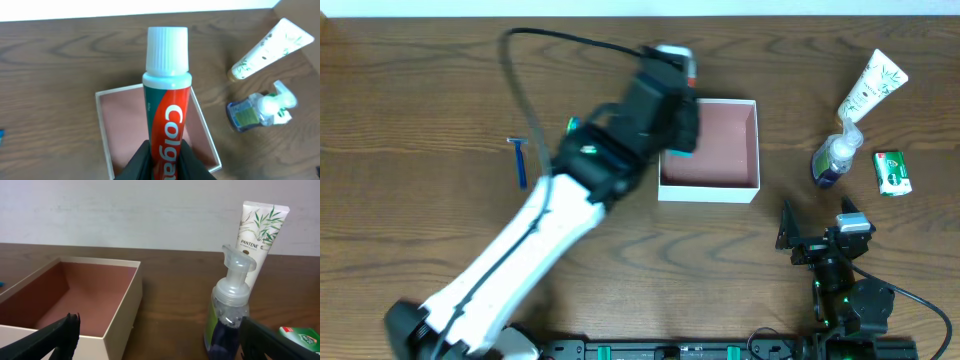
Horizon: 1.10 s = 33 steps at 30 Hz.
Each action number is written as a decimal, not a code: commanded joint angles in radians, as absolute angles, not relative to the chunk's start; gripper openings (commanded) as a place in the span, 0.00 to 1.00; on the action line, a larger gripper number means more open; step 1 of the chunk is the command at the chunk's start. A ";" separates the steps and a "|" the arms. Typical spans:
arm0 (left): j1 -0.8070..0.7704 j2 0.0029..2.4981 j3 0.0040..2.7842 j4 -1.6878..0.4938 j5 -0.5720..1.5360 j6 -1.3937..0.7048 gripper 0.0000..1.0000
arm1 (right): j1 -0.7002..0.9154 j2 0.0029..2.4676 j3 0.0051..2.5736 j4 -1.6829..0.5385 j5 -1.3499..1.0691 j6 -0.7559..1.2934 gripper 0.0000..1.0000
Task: Pack container
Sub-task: 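Lift the toothpaste tube with the left gripper and carry it over the box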
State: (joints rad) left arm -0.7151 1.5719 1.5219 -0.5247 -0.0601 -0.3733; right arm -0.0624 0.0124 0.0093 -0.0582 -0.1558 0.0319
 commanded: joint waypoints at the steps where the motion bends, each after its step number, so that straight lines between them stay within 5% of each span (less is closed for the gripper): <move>1: -0.731 1.631 1.520 -0.494 -0.249 -0.443 0.17 | -0.051 0.007 0.006 -0.060 -0.149 0.014 0.99; 33: -0.723 2.028 1.520 -0.454 -0.270 -0.536 0.17 | -0.051 0.007 0.006 -0.060 -0.149 0.014 0.99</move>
State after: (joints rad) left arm -0.7246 1.9976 1.5200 -0.4591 -0.2680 -0.5243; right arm -0.0624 0.0124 0.0093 -0.0582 -0.1558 0.0319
